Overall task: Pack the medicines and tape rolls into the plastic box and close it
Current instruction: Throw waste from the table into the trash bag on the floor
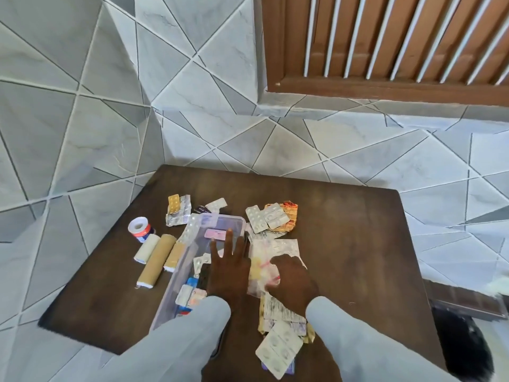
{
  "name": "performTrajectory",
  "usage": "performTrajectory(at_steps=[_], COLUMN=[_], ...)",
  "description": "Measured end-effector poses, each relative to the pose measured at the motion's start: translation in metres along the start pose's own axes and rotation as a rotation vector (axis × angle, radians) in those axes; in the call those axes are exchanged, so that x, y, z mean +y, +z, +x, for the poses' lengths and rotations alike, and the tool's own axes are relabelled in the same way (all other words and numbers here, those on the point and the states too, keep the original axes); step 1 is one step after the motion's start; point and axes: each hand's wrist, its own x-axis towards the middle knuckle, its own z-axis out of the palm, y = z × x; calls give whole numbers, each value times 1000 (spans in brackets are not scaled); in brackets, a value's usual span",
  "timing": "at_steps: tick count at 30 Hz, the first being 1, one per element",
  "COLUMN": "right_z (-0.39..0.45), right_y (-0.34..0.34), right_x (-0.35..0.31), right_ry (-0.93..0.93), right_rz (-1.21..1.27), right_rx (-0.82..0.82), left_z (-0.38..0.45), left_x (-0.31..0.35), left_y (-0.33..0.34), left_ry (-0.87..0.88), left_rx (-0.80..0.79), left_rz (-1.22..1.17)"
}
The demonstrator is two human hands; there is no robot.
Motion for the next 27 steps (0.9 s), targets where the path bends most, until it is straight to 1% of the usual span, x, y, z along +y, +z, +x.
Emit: performTrajectory(at_steps=[2, 5, 10, 15, 18, 27], right_z=[10, 18, 27, 30, 30, 29], right_y=[4, 4, 17, 28, 28, 28], right_x=[-3, -16, -23, -22, -25, -26], right_ry=[-40, -62, -87, -77, -70, 33], right_rz=[-105, -248, -378, -395, -368, -260], right_rx=[-50, -106, -140, -91, -56, -94], left_z=[7, 20, 34, 41, 45, 44], left_x=[0, -4, -5, -3, -4, -3], left_y=[7, 16, 24, 27, 29, 29], left_ry=[-6, 17, 48, 81, 104, 195], left_rx=[-29, -6, 28, 2, 3, -12], left_rz=[27, 112, 208, 249, 225, 202])
